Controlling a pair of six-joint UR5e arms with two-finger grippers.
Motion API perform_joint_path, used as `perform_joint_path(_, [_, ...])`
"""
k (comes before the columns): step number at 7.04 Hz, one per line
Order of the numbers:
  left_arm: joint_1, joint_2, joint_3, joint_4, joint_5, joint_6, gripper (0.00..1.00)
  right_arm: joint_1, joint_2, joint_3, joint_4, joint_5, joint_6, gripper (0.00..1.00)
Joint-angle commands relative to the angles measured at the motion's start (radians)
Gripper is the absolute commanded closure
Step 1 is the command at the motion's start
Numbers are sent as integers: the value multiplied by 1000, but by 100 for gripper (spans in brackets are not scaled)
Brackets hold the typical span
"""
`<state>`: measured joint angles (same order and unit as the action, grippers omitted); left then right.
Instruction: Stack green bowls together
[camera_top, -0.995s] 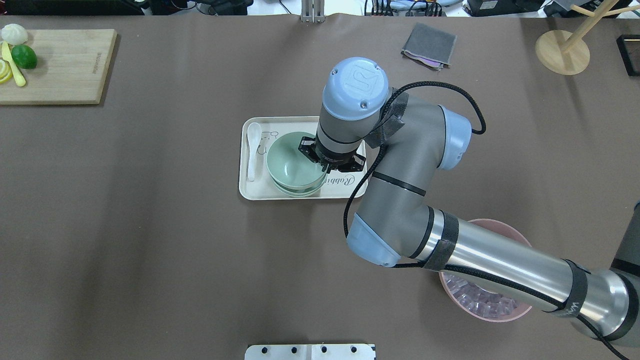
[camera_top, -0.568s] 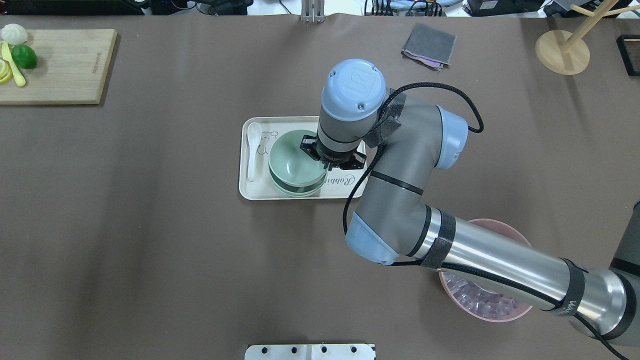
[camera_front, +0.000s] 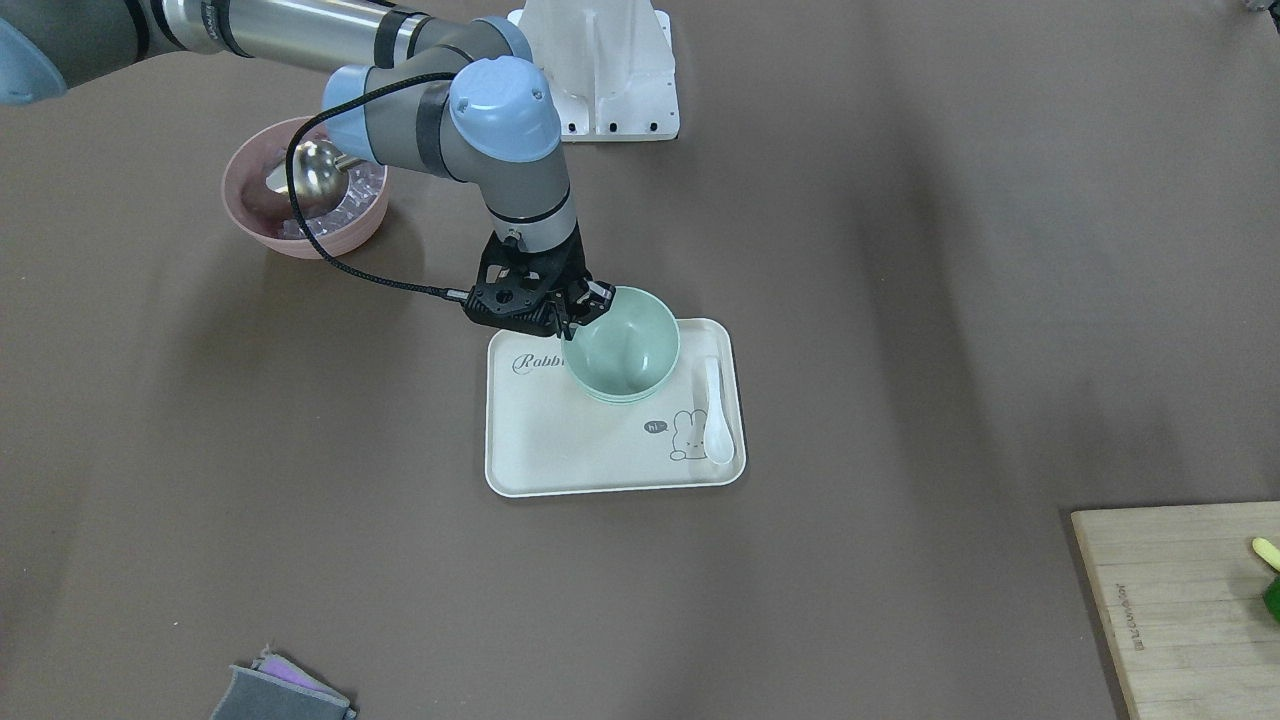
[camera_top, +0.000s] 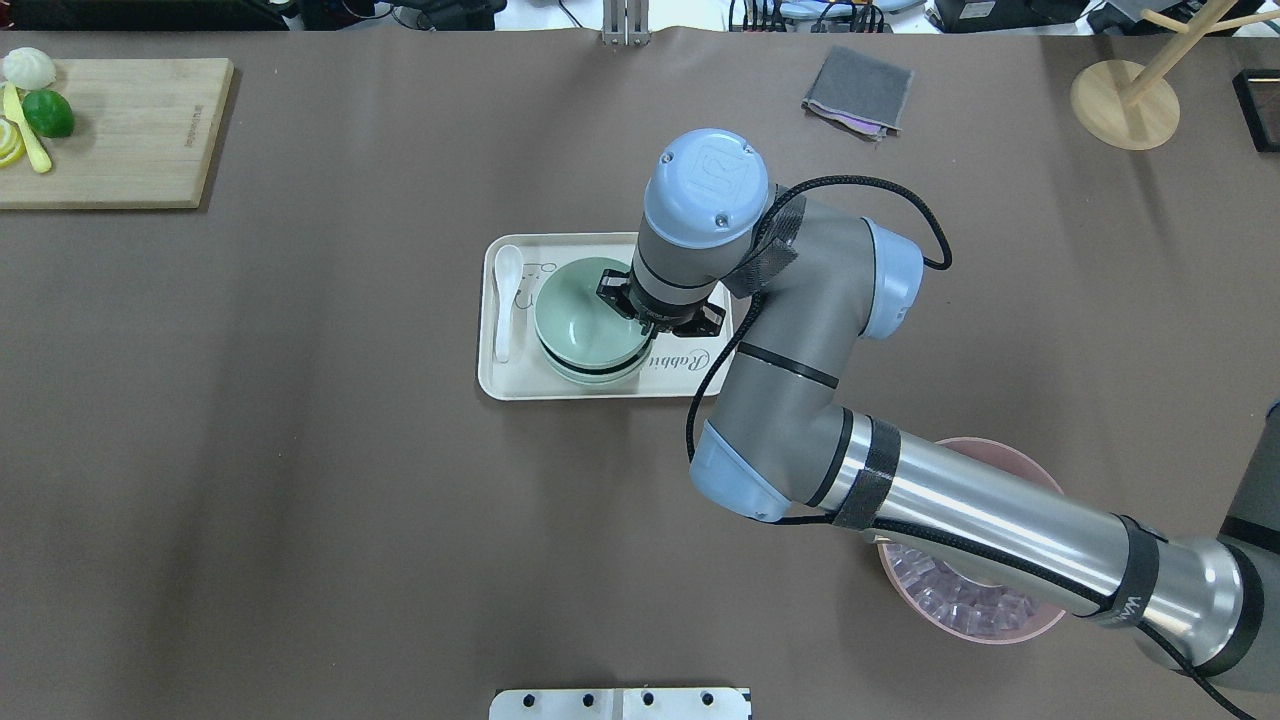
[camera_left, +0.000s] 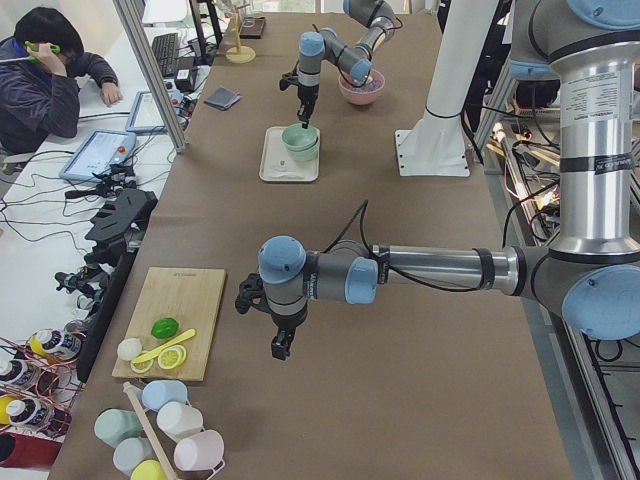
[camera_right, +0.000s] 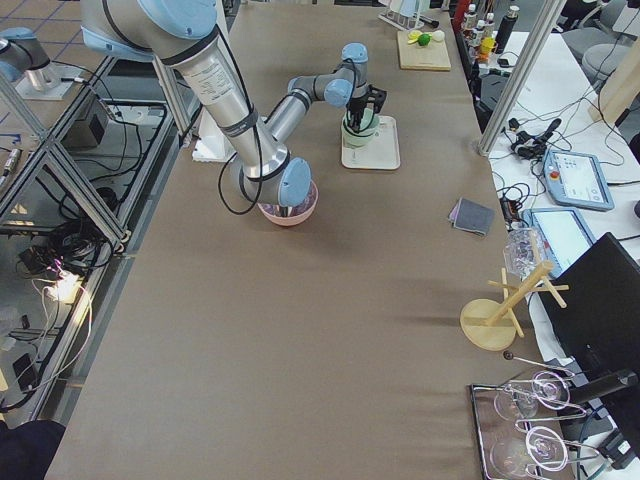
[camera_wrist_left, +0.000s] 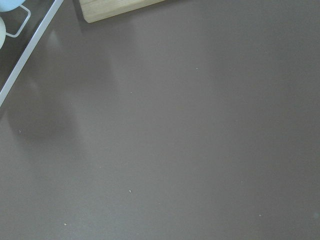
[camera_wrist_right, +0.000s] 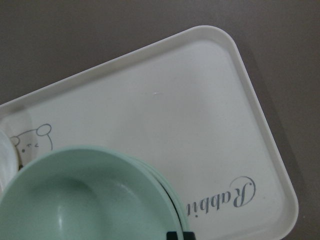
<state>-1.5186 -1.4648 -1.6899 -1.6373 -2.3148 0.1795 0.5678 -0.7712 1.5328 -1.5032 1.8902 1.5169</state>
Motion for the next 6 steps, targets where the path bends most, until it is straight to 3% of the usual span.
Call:
perform_joint_path(1, [0, 0, -1, 1, -2, 0, 2, -5, -2, -8, 3, 0, 2, 100])
perform_joint_path(5, [0, 3, -2, 1, 0, 0, 2, -12, -5, -8, 3, 0, 2, 100])
perform_joint_path(6, [0, 3, -2, 1, 0, 0, 2, -12, -5, -8, 3, 0, 3, 93])
